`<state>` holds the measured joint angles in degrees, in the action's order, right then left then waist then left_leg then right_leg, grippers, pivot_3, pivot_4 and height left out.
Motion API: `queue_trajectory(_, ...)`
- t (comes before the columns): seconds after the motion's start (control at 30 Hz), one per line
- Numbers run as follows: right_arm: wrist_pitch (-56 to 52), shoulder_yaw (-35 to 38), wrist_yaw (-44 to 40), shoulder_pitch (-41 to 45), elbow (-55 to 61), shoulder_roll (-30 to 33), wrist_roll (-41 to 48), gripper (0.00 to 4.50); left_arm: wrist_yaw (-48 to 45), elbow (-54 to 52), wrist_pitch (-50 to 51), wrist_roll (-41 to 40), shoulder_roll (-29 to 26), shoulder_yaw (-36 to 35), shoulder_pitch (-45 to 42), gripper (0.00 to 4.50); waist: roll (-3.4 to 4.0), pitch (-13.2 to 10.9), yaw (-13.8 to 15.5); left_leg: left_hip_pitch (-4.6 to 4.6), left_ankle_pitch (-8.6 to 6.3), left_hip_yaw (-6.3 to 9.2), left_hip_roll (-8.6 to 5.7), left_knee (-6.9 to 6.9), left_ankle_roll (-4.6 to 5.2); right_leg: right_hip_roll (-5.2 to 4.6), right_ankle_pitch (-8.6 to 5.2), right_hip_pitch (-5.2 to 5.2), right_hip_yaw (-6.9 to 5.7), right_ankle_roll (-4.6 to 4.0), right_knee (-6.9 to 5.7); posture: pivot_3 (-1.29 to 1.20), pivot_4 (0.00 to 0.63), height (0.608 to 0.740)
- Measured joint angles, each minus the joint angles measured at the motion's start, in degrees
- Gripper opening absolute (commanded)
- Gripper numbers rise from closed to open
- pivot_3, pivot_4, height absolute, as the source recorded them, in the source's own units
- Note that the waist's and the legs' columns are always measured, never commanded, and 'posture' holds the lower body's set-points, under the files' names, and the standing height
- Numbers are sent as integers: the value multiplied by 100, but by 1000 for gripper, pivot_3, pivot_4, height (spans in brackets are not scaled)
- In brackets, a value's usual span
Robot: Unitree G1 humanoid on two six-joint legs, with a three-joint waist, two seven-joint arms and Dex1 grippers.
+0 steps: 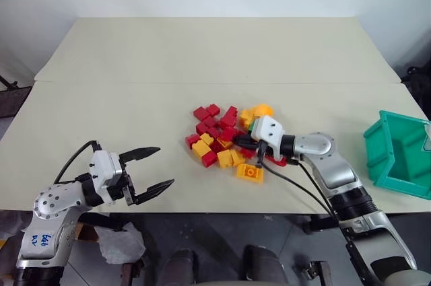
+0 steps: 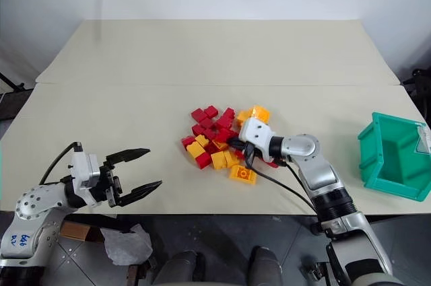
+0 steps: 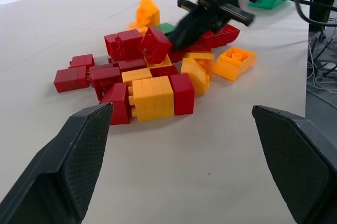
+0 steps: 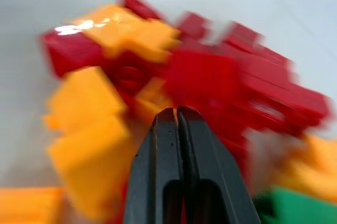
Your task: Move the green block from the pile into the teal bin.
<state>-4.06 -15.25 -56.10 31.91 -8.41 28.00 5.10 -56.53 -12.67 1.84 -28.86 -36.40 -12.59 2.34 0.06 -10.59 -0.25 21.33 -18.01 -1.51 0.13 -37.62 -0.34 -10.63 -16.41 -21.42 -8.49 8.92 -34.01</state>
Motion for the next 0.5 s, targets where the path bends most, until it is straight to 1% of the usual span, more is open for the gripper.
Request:
queue_trajectory(0.2, -127, 76, -222, -383, 496, 360, 81, 87, 44, -4, -4, 0, 6, 0, 43, 4500, 0, 0, 17, 1, -2, -2, -1, -2, 2, 0, 0, 0, 2, 0, 1, 0, 150, 740)
queue_trajectory(0.3, -159, 395, -409, -586, 670, 563, 415, 87, 56, -13, 12, -9, 6, -2, 73, 4500, 0, 0, 18, 1, -2, -4, 0, -2, 2, 0, 0, 0, 4, 0, 2, 0, 150, 740)
queue_trajectory(0.37, -298, 750, -540, -706, 801, 746, 767, 87, 58, -37, 82, -45, 2, -18, 92, 4500, 0, -1, 19, 1, -3, -6, 0, -1, 3, 0, 0, 0, 4, 0, 3, 0, 150, 740)
queue_trajectory(0.43, -568, 1189, -640, -790, 864, 1014, 1119, 463, 61, -45, 147, -84, -1, -71, 117, 4500, 0, -1, 25, 1, -4, -7, 0, -2, 5, 0, 0, 0, 5, 0, 4, 0, 150, 740)
queue_trajectory(0.47, -834, 1437, -690, -833, 887, 1190, 1350, 698, 63, -46, 166, -92, -2, -94, 121, 4500, -1, -1, 35, 1, -4, -7, 0, -3, 6, 0, 0, 1, 5, -1, 6, 0, 150, 740)
queue_trajectory(0.5, -1081, 1619, -726, -868, 890, 1347, 1518, 1029, 65, -46, 181, -99, -3, -103, 122, 4500, -1, -1, 40, 1, -5, -7, 0, -3, 7, 0, 0, 2, 5, -1, 6, 0, 150, 740)
